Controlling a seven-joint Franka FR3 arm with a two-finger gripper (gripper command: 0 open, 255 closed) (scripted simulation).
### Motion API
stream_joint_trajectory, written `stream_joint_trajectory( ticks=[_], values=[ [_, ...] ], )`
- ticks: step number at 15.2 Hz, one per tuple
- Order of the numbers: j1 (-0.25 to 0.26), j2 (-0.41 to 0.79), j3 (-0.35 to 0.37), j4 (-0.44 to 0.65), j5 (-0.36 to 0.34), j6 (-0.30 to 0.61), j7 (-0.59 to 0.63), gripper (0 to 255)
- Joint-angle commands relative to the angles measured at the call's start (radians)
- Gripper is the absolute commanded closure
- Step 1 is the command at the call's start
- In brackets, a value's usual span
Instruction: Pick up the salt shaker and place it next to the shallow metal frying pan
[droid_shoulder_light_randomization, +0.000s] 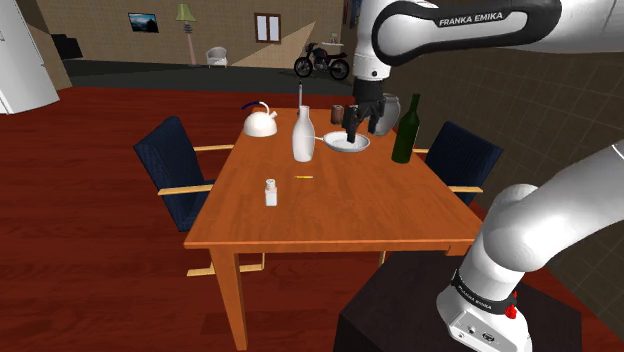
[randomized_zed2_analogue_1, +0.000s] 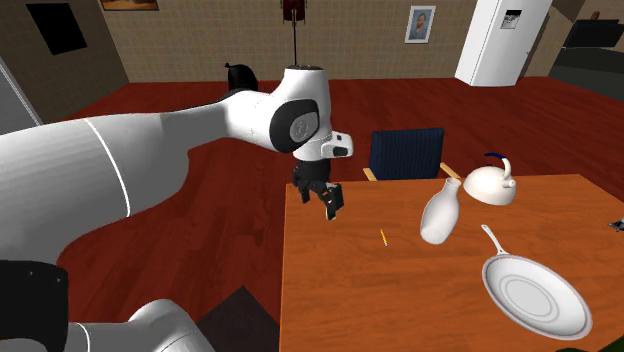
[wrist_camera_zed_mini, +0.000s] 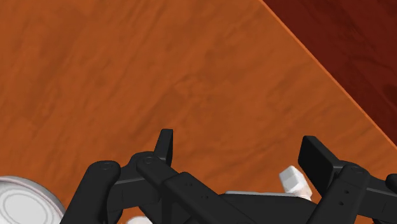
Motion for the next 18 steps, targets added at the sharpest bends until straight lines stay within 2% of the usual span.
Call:
stream_joint_trajectory(
  ticks=[1,10,18],
  values=[
    [0.006,0.064,0.017,0.017,0.002,0.044,0.018,0],
    [0.028,0.381,0.086,0.17,-0.025,0.185,0.1,0],
    [0.062,0.684,0.124,0.393,-0.089,0.238,0.174,0]
  ],
)
